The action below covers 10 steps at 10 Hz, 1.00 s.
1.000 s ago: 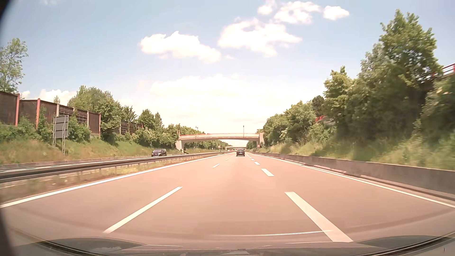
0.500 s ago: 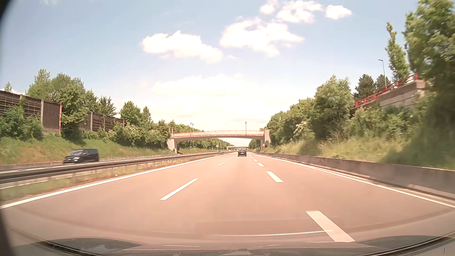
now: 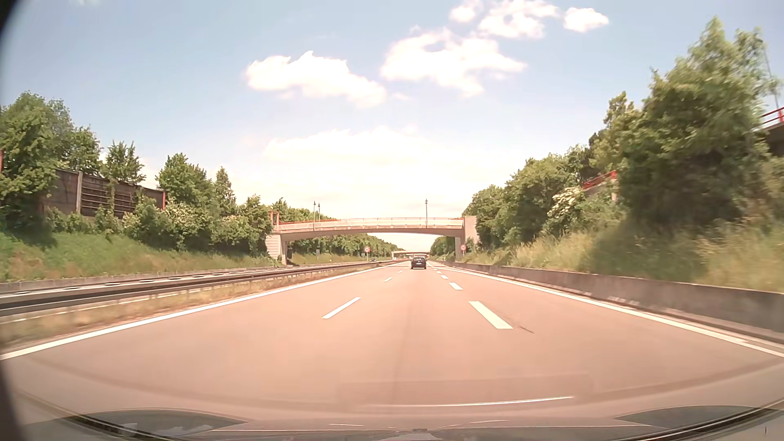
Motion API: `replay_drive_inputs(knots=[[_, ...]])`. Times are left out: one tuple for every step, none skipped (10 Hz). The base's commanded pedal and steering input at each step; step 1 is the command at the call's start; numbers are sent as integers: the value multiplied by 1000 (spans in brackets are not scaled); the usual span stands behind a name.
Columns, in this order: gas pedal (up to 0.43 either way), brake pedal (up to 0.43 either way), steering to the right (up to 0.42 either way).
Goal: Follow the waypoints while adhering to traffic rules and regulations
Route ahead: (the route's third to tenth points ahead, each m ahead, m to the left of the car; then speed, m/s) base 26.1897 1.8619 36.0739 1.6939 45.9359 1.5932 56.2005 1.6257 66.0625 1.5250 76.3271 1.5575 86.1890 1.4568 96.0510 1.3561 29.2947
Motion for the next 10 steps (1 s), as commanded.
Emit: replay_drive_inputs(knots=[[197,12,0],[209,12,0],[209,12,1],[209,12,1],[209,6,1],[220,12,1],[220,12,1],[240,12,1],[260,12,1],[268,12,1]])
